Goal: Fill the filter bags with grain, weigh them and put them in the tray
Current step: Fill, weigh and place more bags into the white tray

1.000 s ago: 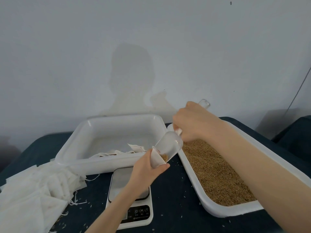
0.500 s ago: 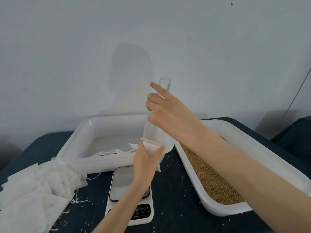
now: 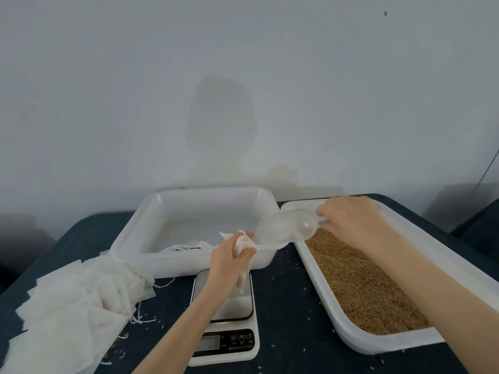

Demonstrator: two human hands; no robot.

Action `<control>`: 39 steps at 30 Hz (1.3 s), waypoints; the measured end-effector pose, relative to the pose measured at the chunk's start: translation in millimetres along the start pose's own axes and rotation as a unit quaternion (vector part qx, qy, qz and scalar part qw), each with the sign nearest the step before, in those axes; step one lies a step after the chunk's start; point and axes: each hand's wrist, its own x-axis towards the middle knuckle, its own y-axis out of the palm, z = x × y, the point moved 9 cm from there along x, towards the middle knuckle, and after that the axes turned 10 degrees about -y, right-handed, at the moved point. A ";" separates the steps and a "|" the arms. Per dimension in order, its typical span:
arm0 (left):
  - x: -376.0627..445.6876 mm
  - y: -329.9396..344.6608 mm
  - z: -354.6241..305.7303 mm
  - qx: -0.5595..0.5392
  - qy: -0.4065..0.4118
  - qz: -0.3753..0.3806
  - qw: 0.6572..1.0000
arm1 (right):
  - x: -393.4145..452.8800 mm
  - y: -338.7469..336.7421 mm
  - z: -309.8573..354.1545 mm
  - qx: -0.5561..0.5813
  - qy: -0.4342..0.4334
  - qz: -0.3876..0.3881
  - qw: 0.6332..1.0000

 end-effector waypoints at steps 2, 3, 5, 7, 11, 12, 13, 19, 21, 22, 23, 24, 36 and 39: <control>1.0 -6.3 3.2 -0.011 -0.006 -0.003 1.000 | -10.4 26.4 -17.4 0.038 0.026 0.032 0.998; 0.7 -9.1 4.0 -0.016 -0.004 -0.004 1.000 | -17.0 39.5 -25.2 0.049 0.041 0.051 0.997; -0.6 -10.7 5.0 -0.008 0.011 0.007 1.000 | -29.3 67.3 -40.0 0.067 0.073 0.098 0.990; -3.6 -7.9 8.8 0.004 0.021 0.036 0.999 | -40.0 93.5 -51.1 0.100 0.100 0.155 0.978; -10.5 -9.4 24.4 0.067 0.041 0.063 0.995 | -54.8 139.0 -51.6 0.131 0.113 0.269 0.947; -11.3 -13.7 28.3 0.089 0.046 0.058 0.993 | -56.0 147.0 -47.7 0.136 0.109 0.286 0.942; -12.0 -18.3 32.4 0.115 0.054 0.054 0.990 | -56.2 153.0 -43.6 0.140 0.107 0.296 0.939; -22.0 -39.0 52.3 0.217 0.051 0.070 0.972 | -53.7 170.4 -23.7 0.144 0.103 0.340 0.924; -26.8 -47.1 51.5 0.206 0.056 0.074 0.974 | -51.1 174.1 -19.8 0.128 0.099 0.343 0.925; -28.0 -51.2 51.6 0.202 0.060 0.077 0.974 | -50.3 174.9 -17.8 0.123 0.098 0.344 0.926; -29.0 -55.6 52.1 0.198 0.063 0.078 0.975 | -49.5 176.1 -16.0 0.120 0.096 0.346 0.926; -29.5 -60.4 52.8 0.193 0.063 0.077 0.976 | -48.2 177.3 -14.6 0.120 0.095 0.347 0.925; -43.5 -109.5 47.3 0.168 0.095 0.011 0.981 | -20.4 97.8 -14.3 0.041 0.115 0.134 0.983; -44.4 -124.7 46.3 0.157 0.092 -0.020 0.983 | -13.5 43.9 9.5 0.065 0.117 -0.007 0.991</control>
